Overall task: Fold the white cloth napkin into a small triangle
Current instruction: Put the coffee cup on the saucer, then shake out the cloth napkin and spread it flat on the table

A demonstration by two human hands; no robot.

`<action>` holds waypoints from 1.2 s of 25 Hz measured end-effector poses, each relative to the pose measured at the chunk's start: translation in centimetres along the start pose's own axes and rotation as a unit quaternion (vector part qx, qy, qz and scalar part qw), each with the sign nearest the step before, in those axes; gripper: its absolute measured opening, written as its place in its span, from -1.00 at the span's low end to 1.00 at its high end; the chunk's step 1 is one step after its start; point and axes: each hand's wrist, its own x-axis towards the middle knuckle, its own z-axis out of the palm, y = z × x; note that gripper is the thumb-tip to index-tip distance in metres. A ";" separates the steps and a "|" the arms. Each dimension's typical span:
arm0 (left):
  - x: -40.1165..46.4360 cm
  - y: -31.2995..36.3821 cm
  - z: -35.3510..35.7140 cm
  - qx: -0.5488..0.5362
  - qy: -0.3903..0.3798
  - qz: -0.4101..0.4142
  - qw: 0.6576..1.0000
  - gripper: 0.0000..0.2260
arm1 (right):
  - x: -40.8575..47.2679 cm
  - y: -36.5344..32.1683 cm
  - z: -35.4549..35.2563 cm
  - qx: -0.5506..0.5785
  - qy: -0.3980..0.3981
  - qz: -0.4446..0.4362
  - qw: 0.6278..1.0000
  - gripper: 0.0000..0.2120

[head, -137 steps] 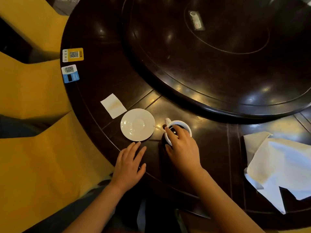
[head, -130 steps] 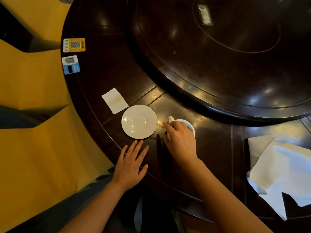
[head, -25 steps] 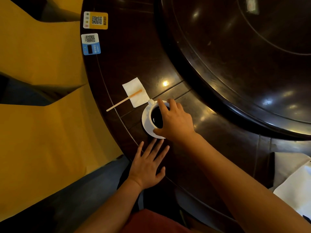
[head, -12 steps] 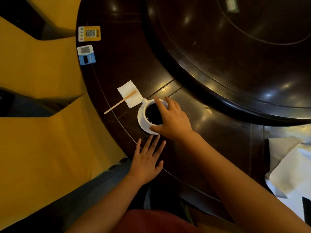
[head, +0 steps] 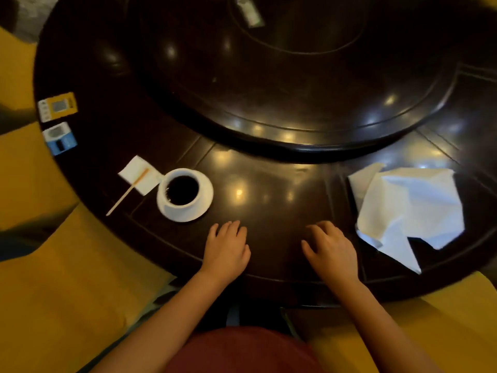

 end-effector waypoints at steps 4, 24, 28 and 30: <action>4.2 8.1 -1.8 -0.032 0.007 0.139 0.990 -0.56 | -1.6 7.4 -2.5 0.005 0.109 0.083 0.991 -0.69; 14.3 19.4 0.9 0.012 -0.088 0.291 0.953 -0.74 | -1.5 16.8 2.5 0.061 0.015 0.074 0.995 -0.47; 13.9 17.9 -1.4 -0.128 -0.113 0.179 0.969 -0.82 | -1.9 14.2 1.7 0.055 0.091 0.058 0.993 -0.67; 13.6 17.8 -3.3 -0.193 -0.101 0.158 0.963 -0.83 | -1.4 12.4 0.8 0.064 0.117 0.063 0.989 -0.62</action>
